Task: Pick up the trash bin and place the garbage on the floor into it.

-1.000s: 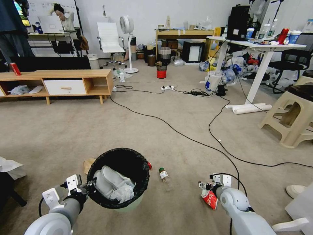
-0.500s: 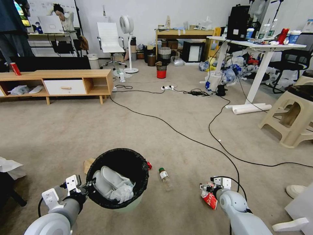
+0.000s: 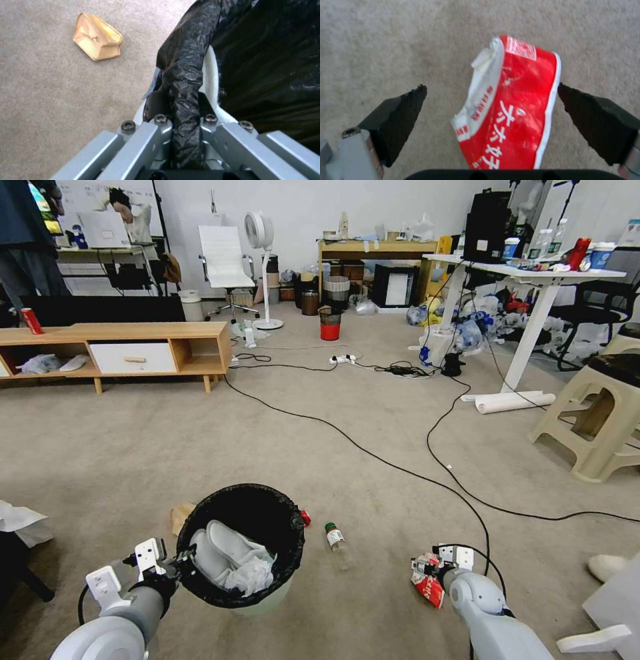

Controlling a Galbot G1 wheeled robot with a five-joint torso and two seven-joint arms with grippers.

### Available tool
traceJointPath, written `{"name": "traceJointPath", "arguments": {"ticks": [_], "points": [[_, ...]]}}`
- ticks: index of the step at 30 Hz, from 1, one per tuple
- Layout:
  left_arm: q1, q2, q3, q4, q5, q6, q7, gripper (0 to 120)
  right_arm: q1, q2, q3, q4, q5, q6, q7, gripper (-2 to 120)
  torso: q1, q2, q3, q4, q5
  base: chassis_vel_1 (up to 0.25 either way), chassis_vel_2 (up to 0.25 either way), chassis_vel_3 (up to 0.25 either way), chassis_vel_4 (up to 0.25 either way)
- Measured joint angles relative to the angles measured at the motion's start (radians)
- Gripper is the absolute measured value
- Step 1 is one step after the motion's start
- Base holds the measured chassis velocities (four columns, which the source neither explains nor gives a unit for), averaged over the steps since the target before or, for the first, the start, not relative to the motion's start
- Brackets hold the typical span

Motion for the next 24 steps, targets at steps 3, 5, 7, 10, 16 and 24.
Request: {"name": "traceJointPath", "arguments": {"ticks": [3, 5, 7, 10, 16, 24], "points": [[0.002, -0.002, 0.002, 0.0, 0.0, -0.001, 0.0, 3, 0.0, 0.003, 0.005, -0.017, -0.007, 0.002, -0.002, 100, 0.0, 0.0, 0.0, -0.0001, 0.0, 0.0, 0.0, 0.0, 0.0], [0.003, -0.003, 0.003, 0.0, 0.0, -0.001, 0.0, 3, 0.0, 0.003, 0.008, -0.024, -0.013, 0.004, -0.006, 100, 0.0, 0.0, 0.0, 0.0, 0.0, 0.0, 0.0, 0.0, 0.0], [0.003, -0.003, 0.003, 0.0, 0.001, -0.001, 0.0, 3, 0.001, 0.003, 0.01, -0.029, -0.02, 0.004, -0.011, 100, 0.0, 0.0, 0.0, 0.0, 0.0, 0.0, 0.0, 0.0, 0.0], [0.003, -0.002, 0.002, 0.0, 0.001, -0.001, 0.0, 3, 0.003, 0.004, 0.012, -0.041, -0.028, 0.005, -0.015, 100, 0.0, 0.0, 0.0, -0.0001, 0.0, 0.0, 0.0, 0.0, 0.0], [0.004, -0.002, 0.002, -0.001, 0.001, -0.001, 0.0, 3, 0.012, 0.012, 0.013, -0.064, -0.045, 0.011, -0.024, 90, 0.0, 0.0, 0.0, 0.0001, 0.0, 0.0, 0.0, 0.0, 0.0], [0.004, -0.001, 0.001, -0.001, 0.001, -0.002, 0.0, 3, 0.02, 0.022, 0.004, -0.079, -0.064, 0.022, -0.028, 59, 0.0, 0.0, 0.0, 0.0, 0.0, 0.0, 0.0, 0.0, 0.0]]}}
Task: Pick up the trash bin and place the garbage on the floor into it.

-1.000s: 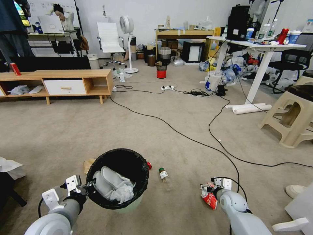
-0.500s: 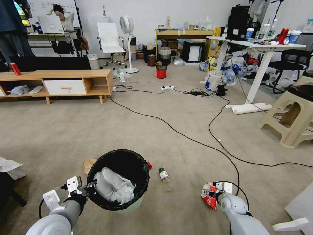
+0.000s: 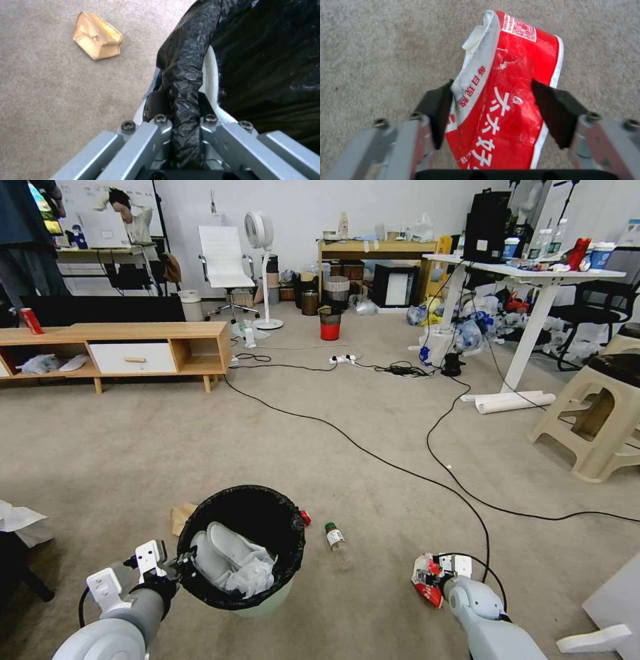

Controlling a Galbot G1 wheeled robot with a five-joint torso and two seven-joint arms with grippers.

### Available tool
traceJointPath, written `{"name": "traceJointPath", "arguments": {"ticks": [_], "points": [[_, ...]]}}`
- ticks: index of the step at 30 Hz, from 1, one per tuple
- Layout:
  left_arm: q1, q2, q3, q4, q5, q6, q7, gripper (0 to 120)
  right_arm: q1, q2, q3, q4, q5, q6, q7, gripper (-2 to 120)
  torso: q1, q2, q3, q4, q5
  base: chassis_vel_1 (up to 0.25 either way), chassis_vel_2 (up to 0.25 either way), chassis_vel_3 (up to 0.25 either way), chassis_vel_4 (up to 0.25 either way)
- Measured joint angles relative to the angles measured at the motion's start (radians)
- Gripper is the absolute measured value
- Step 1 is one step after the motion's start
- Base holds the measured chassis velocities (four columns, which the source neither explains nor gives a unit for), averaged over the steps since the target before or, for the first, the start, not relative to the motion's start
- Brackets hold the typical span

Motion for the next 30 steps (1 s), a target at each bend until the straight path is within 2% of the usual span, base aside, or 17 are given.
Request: {"name": "traceJointPath", "arguments": {"ticks": [1, 2, 4, 5, 6, 8, 10, 11, 12, 15, 17, 30], "points": [[-0.001, 0.0, 0.0, 0.0, 0.0, 0.0, 0.0, 3, 0.0, 0.0, -0.001, 0.0, -0.002, 0.004, -0.004, 54, 0.0, 0.0, 0.0, -0.0001, 0.0, 0.0, 0.0, 0.0, 0.0], [-0.001, 0.0, 0.0, 0.0, 0.0, 0.0, 0.0, 3, 0.0, 0.0, -0.001, 0.0, -0.002, 0.004, -0.004, 54, 0.0, 0.0, 0.0, -0.0001, 0.0, 0.0, 0.0, 0.0, 0.0], [-0.002, 0.001, 0.0, 0.003, 0.0, 0.0, 0.001, 3, 0.0, 0.0, -0.001, -0.001, -0.005, 0.019, -0.009, 42, 0.0, 0.0, 0.0, 0.0, 0.0, 0.0, 0.0, 0.0, 0.0], [-0.002, 0.001, 0.0, 0.003, 0.0, 0.0, 0.001, 3, 0.0, 0.0, -0.001, -0.001, -0.005, 0.019, -0.009, 42, 0.0, 0.0, 0.0, 0.0, 0.0, 0.0, 0.0, 0.0, 0.0], [-0.003, 0.001, 0.0, 0.004, 0.001, -0.001, 0.001, 3, 0.0, 0.0, -0.001, -0.001, -0.006, 0.021, -0.011, 35, 0.0, 0.0, 0.0, -0.0001, 0.0, 0.0, 0.0, 0.0, 0.0], [-0.004, 0.0, 0.0, 0.005, 0.001, -0.001, 0.001, 3, 0.0, 0.0, -0.001, -0.001, -0.006, 0.021, -0.012, 33, 0.0, 0.0, 0.0, 0.0, 0.0, 0.0, 0.0, 0.0, 0.0], [-0.004, 0.0, 0.001, 0.007, 0.001, -0.001, 0.001, 3, -0.001, 0.0, 0.0, 0.0, -0.007, 0.026, -0.017, 21, 0.0, 0.0, 0.0, -0.0001, 0.0, 0.0, 0.0, 0.0, 0.0], [-0.004, 0.0, 0.001, 0.007, 0.001, -0.001, 0.001, 3, -0.001, 0.0, 0.0, 0.0, -0.007, 0.026, -0.017, 21, 0.0, 0.0, 0.0, -0.0001, 0.0, 0.0, 0.0, 0.0, 0.0], [-0.005, 0.0, 0.0, 0.007, 0.002, -0.001, 0.001, 3, -0.002, 0.001, 0.001, 0.001, -0.007, 0.029, -0.019, 13, 0.0, 0.0, 0.0, -0.0001, 0.0, 0.0, 0.0, 0.0, 0.0], [-0.005, 0.0, 0.0, 0.007, 0.002, -0.001, 0.002, 3, -0.002, 0.001, 0.001, 0.002, -0.007, 0.031, -0.02, 10, 0.0, 0.0, 0.0, -0.0001, 0.0, 0.0, 0.0, 0.0, 0.0], [-0.004, 0.0, -0.002, 0.008, 0.002, -0.002, 0.002, 3, -0.004, 0.001, 0.002, 0.009, -0.006, 0.034, -0.023, 0, 0.0, 0.0, 0.0, -0.0001, 0.0, 0.0, 0.0, 0.0, 0.0], [-0.007, 0.001, -0.002, 0.011, 0.001, -0.003, 0.003, 3, -0.013, -0.003, 0.007, 0.049, -0.005, 0.044, -0.024, 0, 0.0, 0.0, 0.0, 0.0, 0.0001, 0.0, 0.0, 0.0, 0.0]]}}
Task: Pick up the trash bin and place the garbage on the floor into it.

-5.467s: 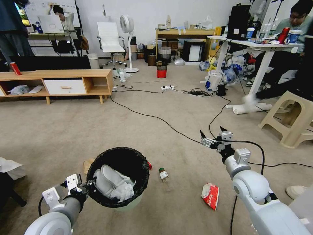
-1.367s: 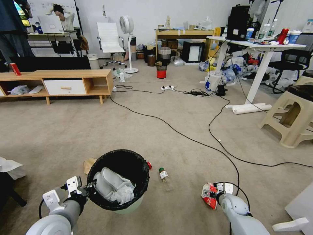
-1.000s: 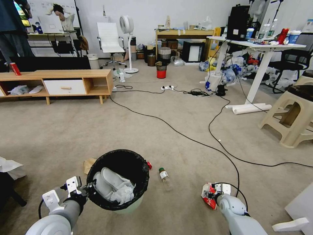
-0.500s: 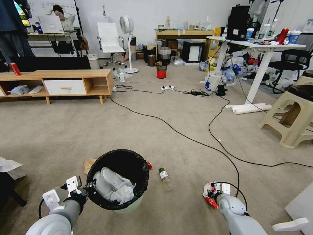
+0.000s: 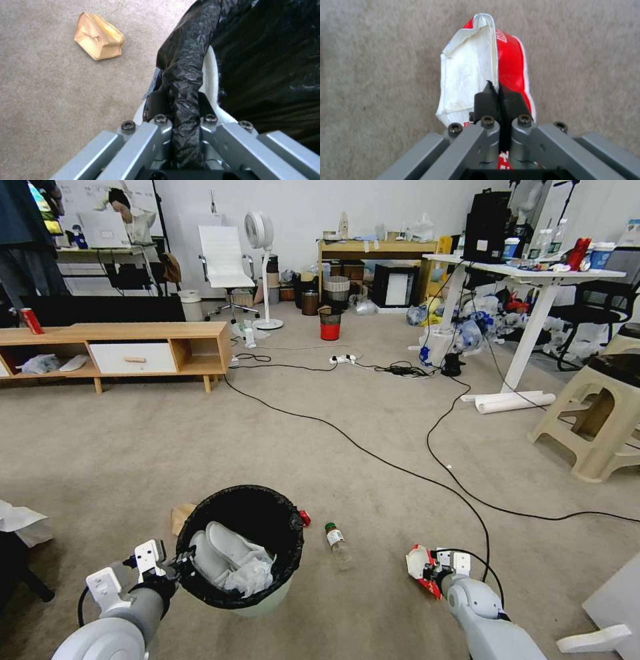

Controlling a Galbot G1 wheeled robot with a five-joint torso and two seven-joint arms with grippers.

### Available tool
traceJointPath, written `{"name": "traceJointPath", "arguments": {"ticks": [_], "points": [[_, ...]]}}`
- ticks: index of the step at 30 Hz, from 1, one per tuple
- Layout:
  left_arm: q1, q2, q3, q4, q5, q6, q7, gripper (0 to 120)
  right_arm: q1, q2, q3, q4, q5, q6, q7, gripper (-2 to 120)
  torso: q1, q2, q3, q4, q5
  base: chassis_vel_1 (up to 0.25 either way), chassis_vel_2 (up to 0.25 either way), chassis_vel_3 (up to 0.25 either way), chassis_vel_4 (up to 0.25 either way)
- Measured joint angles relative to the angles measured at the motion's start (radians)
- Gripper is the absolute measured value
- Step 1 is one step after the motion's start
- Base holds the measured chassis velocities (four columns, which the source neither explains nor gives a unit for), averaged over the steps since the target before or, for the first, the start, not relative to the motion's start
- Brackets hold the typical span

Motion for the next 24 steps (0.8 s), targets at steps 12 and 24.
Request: {"name": "traceJointPath", "arguments": {"ticks": [12, 24], "points": [[-0.004, 0.004, -0.004, -0.003, -0.027, 0.004, -0.023, 3, -0.068, -0.098, 0.02, 0.311, 0.002, 0.001, 0.005, 0, 0.0, 0.0, 0.0, -0.0001, 0.0, 0.0, 0.0, 0.0, 0.0], [0.003, 0.011, -0.015, -0.02, -0.074, 0.038, -0.071, 3, -0.09, -0.206, -0.042, 0.742, 0.059, 0.046, -0.016, 0, 0.0, 0.0, 0.0, -0.0001, -0.0002, 0.0, 0.0, 0.0, 0.0]]}}
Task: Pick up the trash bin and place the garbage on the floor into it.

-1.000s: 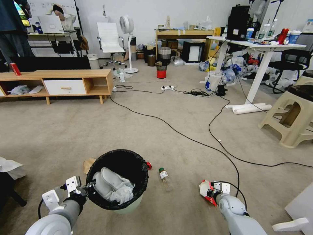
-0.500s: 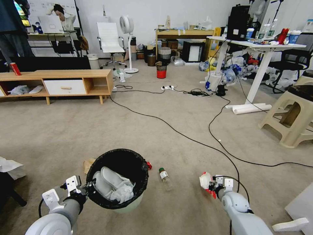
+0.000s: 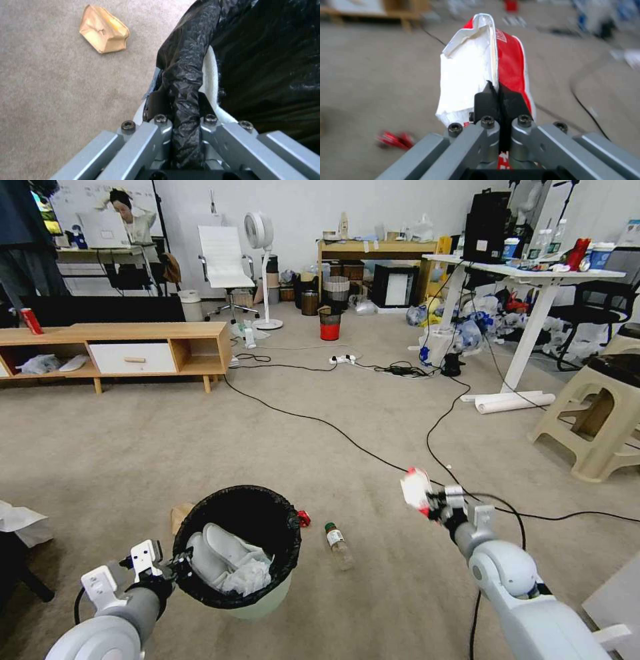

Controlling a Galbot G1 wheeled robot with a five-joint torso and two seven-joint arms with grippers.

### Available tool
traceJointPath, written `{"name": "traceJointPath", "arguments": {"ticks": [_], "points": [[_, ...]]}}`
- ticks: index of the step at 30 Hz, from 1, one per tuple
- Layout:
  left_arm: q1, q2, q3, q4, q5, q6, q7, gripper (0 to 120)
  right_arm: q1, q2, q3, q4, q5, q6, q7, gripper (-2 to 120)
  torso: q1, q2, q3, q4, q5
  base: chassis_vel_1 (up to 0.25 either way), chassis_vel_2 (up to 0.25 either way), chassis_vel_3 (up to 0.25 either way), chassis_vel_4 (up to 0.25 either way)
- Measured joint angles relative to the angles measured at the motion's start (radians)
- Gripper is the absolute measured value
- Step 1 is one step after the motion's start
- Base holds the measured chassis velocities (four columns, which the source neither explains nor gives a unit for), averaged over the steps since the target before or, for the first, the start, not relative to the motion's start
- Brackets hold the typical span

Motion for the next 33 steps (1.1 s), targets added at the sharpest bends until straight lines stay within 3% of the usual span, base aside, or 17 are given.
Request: {"name": "traceJointPath", "arguments": {"ticks": [2, 9, 11, 15, 23, 33], "points": [[0.003, -0.001, 0.0, -0.003, -0.008, 0.003, -0.01, 3, 0.024, -0.02, -0.042, 0.08, 0.033, 0.049, -0.032, 0, 0.0, 0.0, 0.0, 0.0, -0.0002, 0.0, 0.0, 0.0, 0.0], [0.007, -0.002, -0.001, -0.009, -0.013, 0.003, -0.019, 3, 0.063, -0.034, -0.114, 0.164, 0.069, 0.115, -0.128, 0, 0.0, 0.0, 0.0, 0.0, -0.0001, 0.0, 0.0, 0.0, 0.0], [0.007, -0.002, -0.001, -0.014, -0.014, 0.004, -0.023, 3, 0.099, -0.045, -0.183, 0.181, 0.094, 0.195, -0.223, 0, 0.0, 0.0, 0.0, 0.0, 0.0, 0.0, 0.0, 0.0, 0.0], [0.004, -0.003, 0.0, -0.016, -0.015, 0.005, -0.028, 3, 0.164, -0.054, -0.255, 0.168, 0.149, 0.267, -0.325, 0, 0.0, 0.0, 0.0, 0.0, 0.0001, 0.0, 0.0, 0.0, 0.0], [-0.002, 0.001, -0.007, -0.007, -0.021, 0.005, -0.032, 3, 0.265, -0.036, -0.36, 0.149, 0.229, 0.298, -0.408, 0, 0.0, 0.0, 0.0, 0.0001, 0.0, 0.0, 0.0, 0.0, 0.0], [-0.007, -0.001, -0.006, -0.002, -0.021, 0.005, -0.033, 3, 0.305, -0.011, -0.485, 0.122, 0.227, 0.305, -0.445, 0, 0.0, 0.0, 0.0, 0.0, 0.0001, 0.0, 0.0, 0.0, 0.0]]}}
